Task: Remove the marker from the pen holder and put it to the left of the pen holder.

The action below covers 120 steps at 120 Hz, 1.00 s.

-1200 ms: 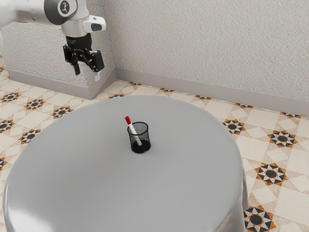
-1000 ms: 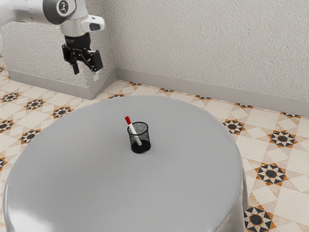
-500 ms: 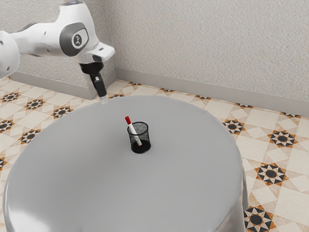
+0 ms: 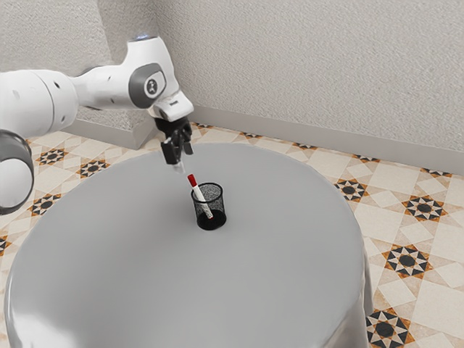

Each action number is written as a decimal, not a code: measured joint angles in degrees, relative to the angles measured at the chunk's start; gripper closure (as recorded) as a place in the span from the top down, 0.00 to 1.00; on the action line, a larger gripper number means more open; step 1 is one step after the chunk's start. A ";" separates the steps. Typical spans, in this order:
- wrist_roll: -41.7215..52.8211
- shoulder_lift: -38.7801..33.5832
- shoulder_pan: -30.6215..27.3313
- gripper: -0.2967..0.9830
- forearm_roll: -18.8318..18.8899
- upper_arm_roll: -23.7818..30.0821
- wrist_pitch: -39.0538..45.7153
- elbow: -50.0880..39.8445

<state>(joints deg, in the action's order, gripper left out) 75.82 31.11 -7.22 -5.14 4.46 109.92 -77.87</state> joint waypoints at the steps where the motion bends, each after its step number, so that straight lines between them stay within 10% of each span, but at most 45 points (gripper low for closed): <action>1: 0.33 0.15 -0.05 0.74 -0.06 0.07 0.02 0.09; 60: 13.50 5.71 -1.15 0.72 -5.61 0.55 0.39 0.67; 89: 16.54 5.68 -1.21 0.33 -7.31 0.49 0.44 0.93; 120: 18.14 1.39 -1.12 0.20 -8.00 0.46 0.46 0.83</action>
<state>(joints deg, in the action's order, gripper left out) 93.95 32.50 -8.34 -13.14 4.92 110.39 -77.04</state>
